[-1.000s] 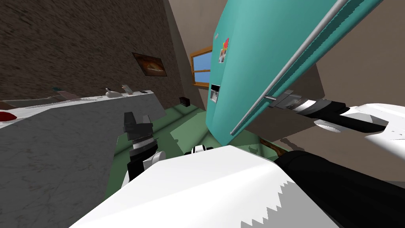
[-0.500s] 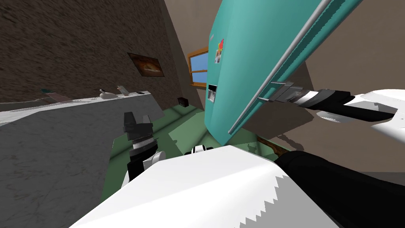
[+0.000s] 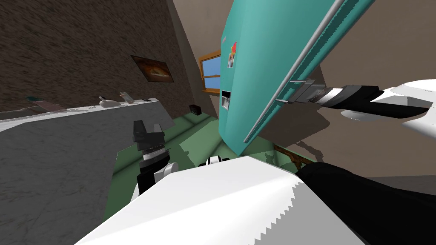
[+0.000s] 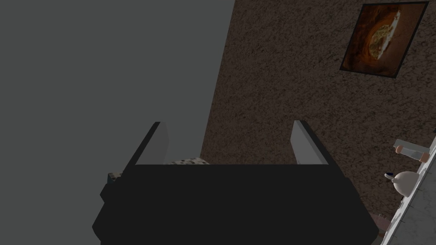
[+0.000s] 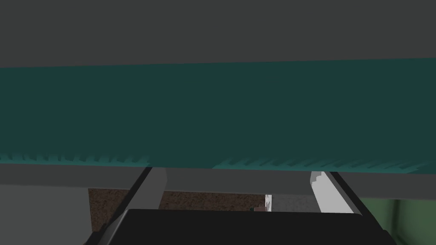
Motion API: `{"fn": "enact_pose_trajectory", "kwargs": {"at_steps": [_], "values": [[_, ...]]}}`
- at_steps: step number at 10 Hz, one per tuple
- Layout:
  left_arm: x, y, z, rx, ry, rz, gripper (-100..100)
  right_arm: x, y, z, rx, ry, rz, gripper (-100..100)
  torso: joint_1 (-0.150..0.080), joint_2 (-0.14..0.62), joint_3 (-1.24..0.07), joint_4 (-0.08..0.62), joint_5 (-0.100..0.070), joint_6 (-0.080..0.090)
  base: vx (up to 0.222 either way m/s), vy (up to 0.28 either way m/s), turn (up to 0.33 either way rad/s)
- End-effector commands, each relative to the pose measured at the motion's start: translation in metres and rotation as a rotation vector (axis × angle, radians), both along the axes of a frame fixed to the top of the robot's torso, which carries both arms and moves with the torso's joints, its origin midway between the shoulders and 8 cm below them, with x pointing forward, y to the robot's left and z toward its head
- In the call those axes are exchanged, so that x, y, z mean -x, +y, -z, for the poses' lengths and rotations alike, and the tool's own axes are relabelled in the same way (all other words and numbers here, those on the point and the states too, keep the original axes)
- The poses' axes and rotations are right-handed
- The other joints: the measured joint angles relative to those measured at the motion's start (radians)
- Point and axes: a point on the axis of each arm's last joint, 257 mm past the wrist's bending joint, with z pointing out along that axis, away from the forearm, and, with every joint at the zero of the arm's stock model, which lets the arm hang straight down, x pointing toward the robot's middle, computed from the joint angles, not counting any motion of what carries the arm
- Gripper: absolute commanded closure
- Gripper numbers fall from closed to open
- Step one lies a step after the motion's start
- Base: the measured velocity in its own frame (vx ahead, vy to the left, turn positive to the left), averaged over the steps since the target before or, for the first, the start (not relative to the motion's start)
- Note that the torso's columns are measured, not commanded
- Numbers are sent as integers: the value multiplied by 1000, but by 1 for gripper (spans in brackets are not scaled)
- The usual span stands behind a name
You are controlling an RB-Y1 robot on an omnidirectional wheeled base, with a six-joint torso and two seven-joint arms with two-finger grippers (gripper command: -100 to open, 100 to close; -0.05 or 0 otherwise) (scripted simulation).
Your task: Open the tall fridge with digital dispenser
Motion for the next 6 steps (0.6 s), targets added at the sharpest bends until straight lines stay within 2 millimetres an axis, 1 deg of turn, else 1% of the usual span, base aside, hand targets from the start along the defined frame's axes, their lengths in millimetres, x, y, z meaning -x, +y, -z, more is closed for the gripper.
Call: {"fn": "enact_pose_trajectory", "kwargs": {"at_steps": [1, 6], "values": [[0, 0, 0, 0, 0, 0, 0, -9, 14, -16, 6, 4, -25, -100, -1, 0, 0, 0, 0, 0, -11, -26, -56], [0, 0, 0, 0, 0, 0, 0, -24, 39, -41, 11, 11, -67, -100, -1, -1, 0, 0, 0, 0, -9, -24, -45]]}}
